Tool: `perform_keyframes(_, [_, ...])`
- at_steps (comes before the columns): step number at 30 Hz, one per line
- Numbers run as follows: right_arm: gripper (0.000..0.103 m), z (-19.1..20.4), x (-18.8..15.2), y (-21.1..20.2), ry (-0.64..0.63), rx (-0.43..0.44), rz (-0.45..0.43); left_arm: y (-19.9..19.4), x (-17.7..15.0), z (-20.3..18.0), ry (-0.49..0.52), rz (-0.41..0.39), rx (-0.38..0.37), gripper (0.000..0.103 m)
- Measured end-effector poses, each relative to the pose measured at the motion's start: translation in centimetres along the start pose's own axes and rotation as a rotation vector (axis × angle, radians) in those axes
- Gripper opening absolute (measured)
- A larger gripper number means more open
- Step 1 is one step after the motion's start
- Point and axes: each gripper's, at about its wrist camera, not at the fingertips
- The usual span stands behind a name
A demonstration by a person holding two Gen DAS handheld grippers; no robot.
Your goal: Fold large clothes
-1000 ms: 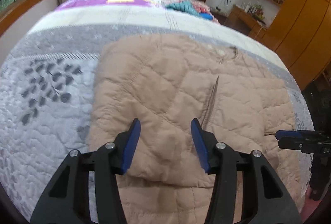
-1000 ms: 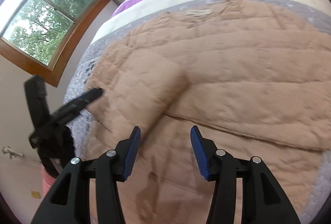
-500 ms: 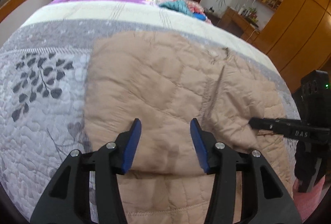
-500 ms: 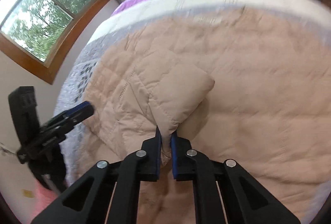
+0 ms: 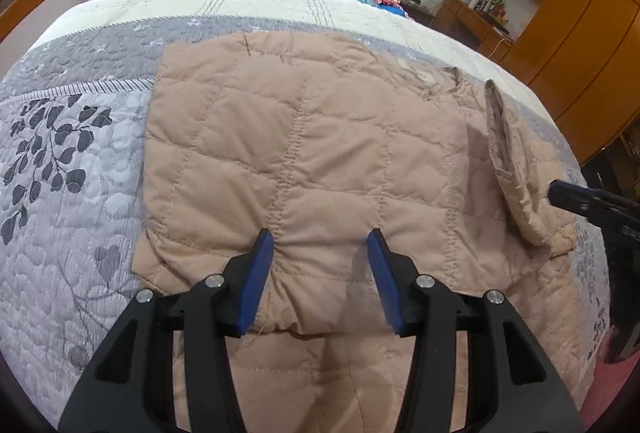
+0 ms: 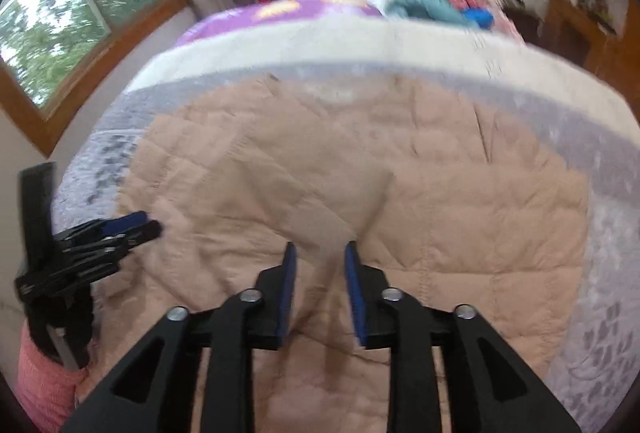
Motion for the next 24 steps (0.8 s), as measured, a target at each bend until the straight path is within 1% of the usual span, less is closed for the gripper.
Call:
perform_keyframes(2, [0.042,1.9,0.4,-0.7,-0.029,0.042,0.002,-0.7,0.3,-0.1,-0.016,-0.011,-0.010,0.048])
perform_keyframes(3, [0.045,2.9,0.6,-0.5,-0.052,0.059,0.009,-1.1,0.4,-0.2,-0.024,-0.014,0.006,0.048])
perform_keyframes(4, [0.051,3.8,0.7,-0.2,-0.074,0.060,0.015,-1.3,0.4,-0.3,-0.024,-0.018,0.027,0.048])
perform_keyframes(5, [0.054,4.6,0.8,0.5,-0.096,0.037,0.024,-1.5,0.4,-0.5,-0.022,-0.026,0.039,0.048])
perform_keyframes(7, [0.056,5.3,0.6,1.8,-0.125,-0.023,0.040,-1.6,0.4,-0.9,-0.011,-0.032,0.059,0.048])
perform_keyframes(9, [0.056,5.0,-0.2,3.1,-0.122,-0.048,0.073,-1.4,0.3,-1.0,-0.011,-0.026,0.071,0.048])
perform_keyframes(10, [0.054,4.7,-0.6,3.8,-0.113,-0.058,0.092,-1.2,0.3,-0.9,-0.019,-0.019,0.067,0.048])
perform_keyframes(11, [0.047,4.3,-0.8,4.3,-0.102,-0.063,0.104,-1.0,0.4,-0.7,-0.022,-0.016,0.067,0.048])
perform_keyframes(12, [0.043,3.9,-1.0,4.4,-0.090,-0.059,0.108,-0.9,0.4,-0.7,-0.024,-0.016,0.069,0.048])
perform_keyframes(14, [0.026,2.8,-1.1,4.4,-0.049,-0.035,0.108,-1.0,0.4,-0.8,-0.012,-0.028,0.076,0.048])
perform_keyframes(17, [0.012,1.4,-1.1,3.5,-0.010,-0.013,0.088,-1.2,0.5,-1.4,0.010,-0.045,0.091,0.048])
perform_keyframes(24, [0.010,-0.4,-1.6,1.7,0.041,0.019,0.057,-1.5,0.8,-2.1,0.029,-0.063,0.094,0.048])
Point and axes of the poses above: each gripper's, at about its wrist camera, not at the fingertips, and y roughly the way its jaws point, z to its left, x to its top, and after that the axes turned 8 degrees about -z, right-handed
